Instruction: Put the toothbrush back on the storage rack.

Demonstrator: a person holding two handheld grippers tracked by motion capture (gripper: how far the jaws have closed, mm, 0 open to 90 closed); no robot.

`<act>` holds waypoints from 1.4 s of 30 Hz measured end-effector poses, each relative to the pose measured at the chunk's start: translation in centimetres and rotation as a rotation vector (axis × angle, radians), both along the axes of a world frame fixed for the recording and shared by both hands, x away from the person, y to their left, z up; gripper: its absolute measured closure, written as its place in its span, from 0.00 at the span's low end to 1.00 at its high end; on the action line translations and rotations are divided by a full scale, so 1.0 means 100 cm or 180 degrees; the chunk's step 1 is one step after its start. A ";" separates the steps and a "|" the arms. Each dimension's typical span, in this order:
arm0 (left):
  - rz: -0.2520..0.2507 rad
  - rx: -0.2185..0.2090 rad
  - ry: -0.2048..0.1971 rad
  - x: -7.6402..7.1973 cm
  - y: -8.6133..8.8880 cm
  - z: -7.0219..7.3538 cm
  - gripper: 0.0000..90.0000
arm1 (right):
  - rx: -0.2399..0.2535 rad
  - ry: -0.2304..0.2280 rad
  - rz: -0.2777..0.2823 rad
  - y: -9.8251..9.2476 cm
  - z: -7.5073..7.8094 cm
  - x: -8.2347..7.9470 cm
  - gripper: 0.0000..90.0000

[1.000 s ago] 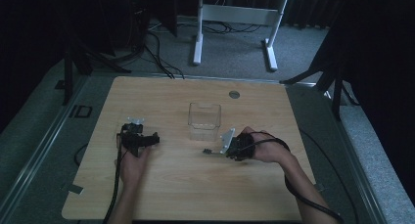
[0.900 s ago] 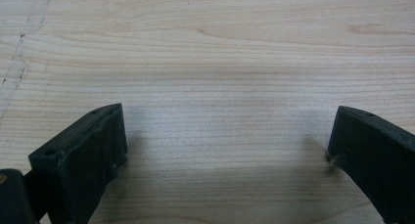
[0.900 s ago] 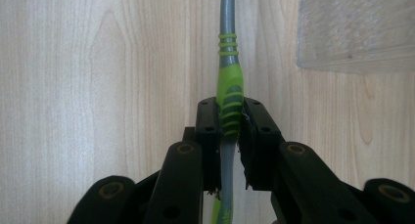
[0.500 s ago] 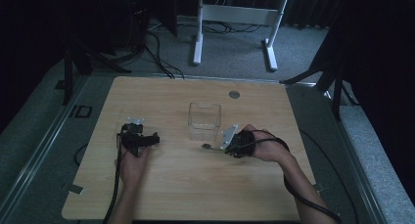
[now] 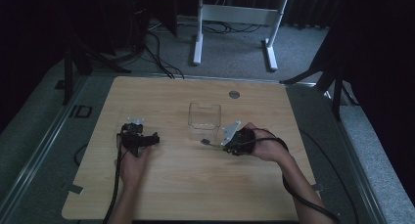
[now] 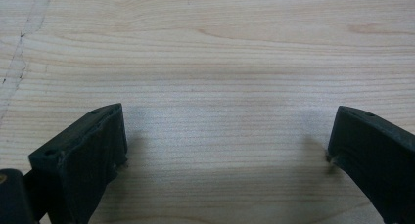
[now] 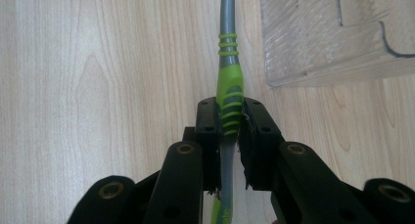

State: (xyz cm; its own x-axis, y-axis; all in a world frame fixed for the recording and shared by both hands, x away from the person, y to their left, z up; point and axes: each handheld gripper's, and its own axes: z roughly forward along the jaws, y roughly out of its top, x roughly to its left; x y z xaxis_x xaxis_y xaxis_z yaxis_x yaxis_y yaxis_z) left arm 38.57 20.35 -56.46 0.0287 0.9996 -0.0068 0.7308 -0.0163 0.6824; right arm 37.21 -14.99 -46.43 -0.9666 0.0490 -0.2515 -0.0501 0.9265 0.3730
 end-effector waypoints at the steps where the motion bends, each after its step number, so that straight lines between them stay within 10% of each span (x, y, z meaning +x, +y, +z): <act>1: -0.0001 0.0001 0.0002 0.000 0.000 0.000 0.02 | 0.0012 -0.0001 -0.0017 0.000 0.000 0.000 0.88; 42: -0.0001 0.0001 0.0001 0.000 0.000 0.000 0.02 | 0.0491 0.0053 -0.0287 0.002 0.006 0.008 0.88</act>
